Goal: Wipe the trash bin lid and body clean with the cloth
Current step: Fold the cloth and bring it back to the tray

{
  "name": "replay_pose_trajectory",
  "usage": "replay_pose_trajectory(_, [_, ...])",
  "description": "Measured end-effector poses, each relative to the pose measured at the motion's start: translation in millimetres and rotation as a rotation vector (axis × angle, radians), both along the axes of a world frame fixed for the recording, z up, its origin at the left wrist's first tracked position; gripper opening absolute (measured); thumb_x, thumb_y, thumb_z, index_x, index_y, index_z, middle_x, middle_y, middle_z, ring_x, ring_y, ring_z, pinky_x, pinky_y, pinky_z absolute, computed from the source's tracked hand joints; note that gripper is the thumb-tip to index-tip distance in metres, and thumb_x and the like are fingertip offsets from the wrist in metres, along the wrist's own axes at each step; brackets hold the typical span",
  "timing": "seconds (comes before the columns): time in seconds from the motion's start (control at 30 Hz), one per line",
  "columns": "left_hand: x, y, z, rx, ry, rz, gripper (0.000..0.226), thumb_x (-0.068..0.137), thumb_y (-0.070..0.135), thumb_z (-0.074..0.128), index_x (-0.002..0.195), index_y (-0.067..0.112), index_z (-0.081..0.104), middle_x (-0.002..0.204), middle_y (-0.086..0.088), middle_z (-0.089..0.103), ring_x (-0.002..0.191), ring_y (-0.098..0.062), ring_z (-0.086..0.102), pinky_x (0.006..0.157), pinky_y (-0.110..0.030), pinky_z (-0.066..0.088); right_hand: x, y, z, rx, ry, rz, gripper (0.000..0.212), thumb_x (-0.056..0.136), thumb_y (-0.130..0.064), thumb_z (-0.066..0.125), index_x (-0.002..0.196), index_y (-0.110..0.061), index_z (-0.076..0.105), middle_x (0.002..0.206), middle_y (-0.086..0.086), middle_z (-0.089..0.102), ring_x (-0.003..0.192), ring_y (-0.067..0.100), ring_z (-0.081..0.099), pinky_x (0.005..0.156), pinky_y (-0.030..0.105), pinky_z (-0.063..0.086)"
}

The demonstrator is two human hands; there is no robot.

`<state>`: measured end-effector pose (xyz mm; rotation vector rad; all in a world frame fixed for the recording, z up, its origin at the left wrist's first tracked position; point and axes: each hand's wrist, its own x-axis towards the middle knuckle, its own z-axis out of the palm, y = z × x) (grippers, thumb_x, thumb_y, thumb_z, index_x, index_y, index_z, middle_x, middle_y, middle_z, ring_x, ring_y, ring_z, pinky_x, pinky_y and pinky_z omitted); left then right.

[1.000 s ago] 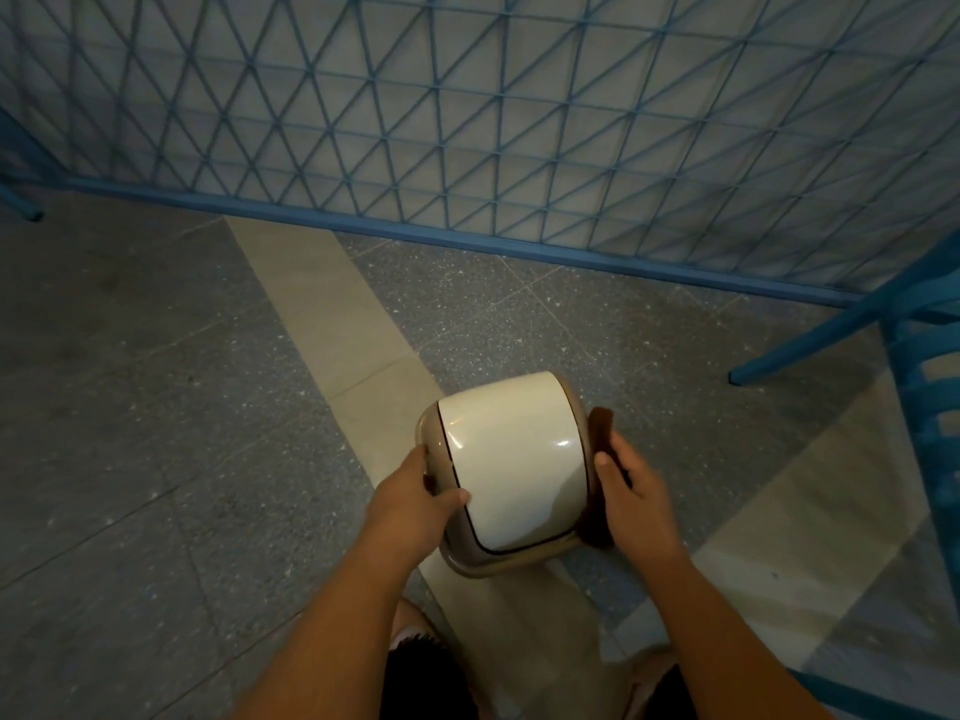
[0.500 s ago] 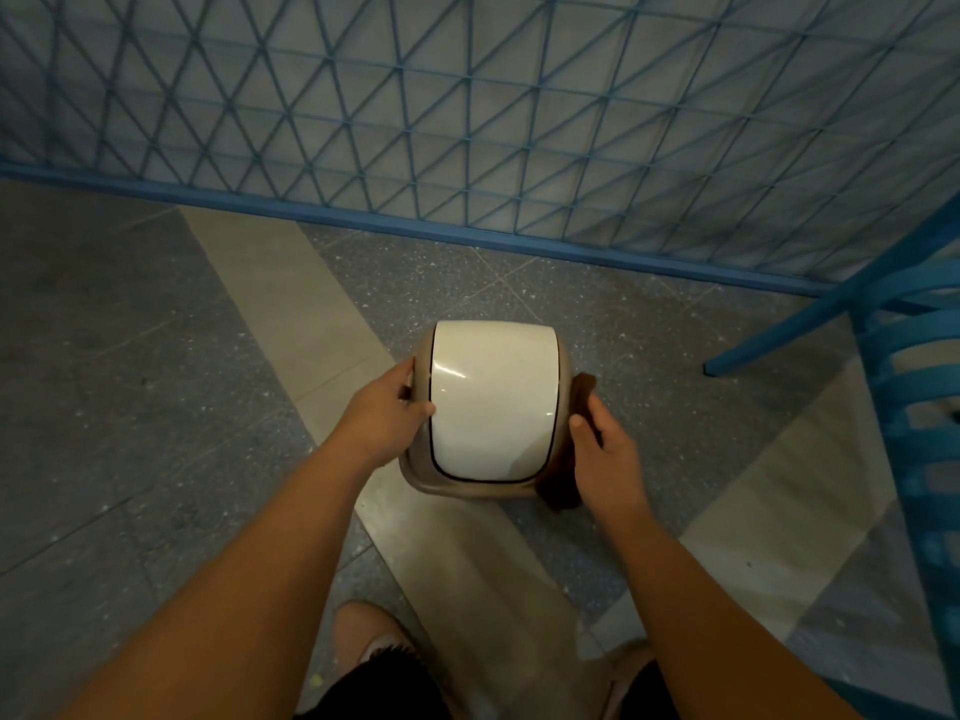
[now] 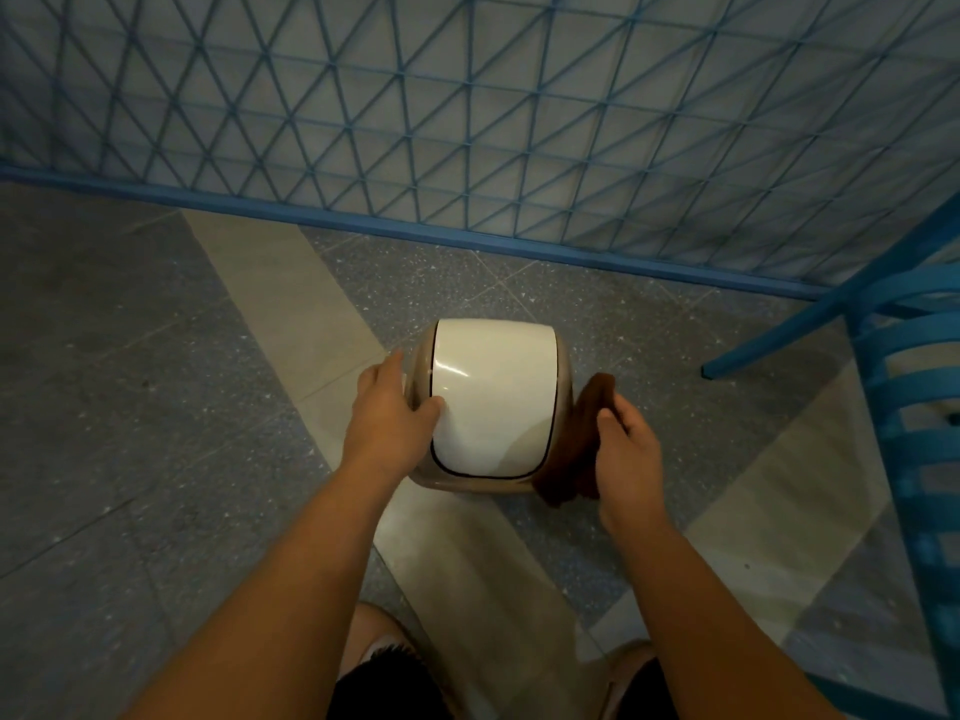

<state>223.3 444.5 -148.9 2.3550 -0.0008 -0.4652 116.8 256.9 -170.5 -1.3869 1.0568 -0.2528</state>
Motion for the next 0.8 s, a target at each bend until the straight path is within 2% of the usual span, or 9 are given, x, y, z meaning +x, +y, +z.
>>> replay_pose_trajectory(0.1, [-17,-8,15,-0.174,-0.154,0.021,0.048,0.088,0.03,0.062,0.134,0.026,0.048,0.131,-0.001,0.045,0.107,-0.019,0.056,0.093,-0.036,0.048,-5,7,34,0.257,-0.096,-0.036,0.029,0.096,-0.028,0.049,0.123,-0.028,0.057,0.122,-0.004,0.06,0.11,0.019,0.057,0.094,0.042,0.047])
replay_pose_trajectory(0.17, [-26,-15,29,-0.344,0.006,-0.069,0.042,0.088,0.038,0.063,0.129,0.031,0.053,0.128,0.002,0.05,0.106,-0.012,0.056,0.089,-0.025,0.046,-10,12,56,0.317,-0.157,0.085,0.018,0.091,-0.03,0.056,0.106,-0.026,0.065,0.108,0.002,0.068,0.1,0.022,0.063,0.081,0.039,0.052])
replay_pose_trajectory(0.27, [-31,-20,51,-0.595,0.376,-0.186,0.074,0.071,0.057,0.072,0.136,0.039,0.045,0.14,0.004,0.047,0.129,-0.014,0.044,0.108,-0.033,0.037,-13,13,88,0.299,-0.215,0.38,0.019,0.086,-0.02,0.061,0.104,-0.016,0.067,0.101,0.011,0.071,0.095,0.026,0.067,0.078,0.038,0.056])
replay_pose_trajectory(0.33, [-29,-21,63,-0.678,0.484,-0.265,0.088,0.056,0.055,0.081,0.135,0.045,0.043,0.138,0.005,0.05,0.128,-0.015,0.047,0.11,-0.036,0.037,-14,8,110,0.282,-0.247,0.556,0.024,0.082,-0.021,0.062,0.105,-0.014,0.068,0.102,0.012,0.071,0.096,0.024,0.068,0.08,0.036,0.056])
replay_pose_trajectory(0.37, [-27,-22,69,-0.707,0.503,-0.31,0.085,0.054,0.048,0.083,0.131,0.044,0.049,0.132,0.003,0.056,0.122,-0.016,0.054,0.106,-0.035,0.042,-14,4,120,0.267,-0.256,0.623,0.025,0.08,-0.021,0.062,0.103,-0.013,0.068,0.1,0.01,0.072,0.093,0.022,0.068,0.079,0.032,0.056])
replay_pose_trajectory(0.47, [-24,-27,87,-0.737,0.438,-0.374,0.053,0.055,0.034,0.085,0.104,0.027,0.068,0.104,-0.006,0.072,0.101,-0.022,0.068,0.092,-0.035,0.053,-15,-11,143,0.162,-0.263,0.702,0.022,0.074,-0.021,0.066,0.095,-0.014,0.07,0.088,0.007,0.071,0.084,0.017,0.066,0.077,0.029,0.054])
replay_pose_trajectory(0.57, [-21,-33,102,-0.771,0.329,-0.328,0.031,0.061,0.021,0.085,0.083,0.016,0.064,0.078,-0.001,0.071,0.079,-0.014,0.068,0.077,-0.025,0.052,-18,-29,156,-0.008,-0.208,0.683,0.013,0.077,-0.016,0.07,0.09,-0.017,0.072,0.081,0.002,0.072,0.075,0.013,0.068,0.065,0.023,0.054])
replay_pose_trajectory(0.67, [-21,-39,120,-0.743,0.301,-0.345,0.016,0.078,0.009,0.073,0.084,0.011,0.059,0.068,0.003,0.069,0.064,-0.009,0.064,0.062,-0.018,0.05,-27,-41,161,-0.116,-0.089,0.683,0.009,0.081,-0.016,0.07,0.089,-0.019,0.073,0.079,0.005,0.074,0.068,0.02,0.071,0.055,0.028,0.055])
replay_pose_trajectory(0.8, [-23,-40,148,-0.634,0.286,-0.404,0.01,0.082,0.009,0.071,0.089,0.009,0.063,0.067,0.002,0.07,0.059,-0.007,0.065,0.056,-0.015,0.05,-37,-46,164,-0.178,-0.065,0.7,0.006,0.086,-0.022,0.065,0.085,-0.02,0.071,0.073,0.007,0.07,0.065,0.023,0.064,0.058,0.034,0.047])
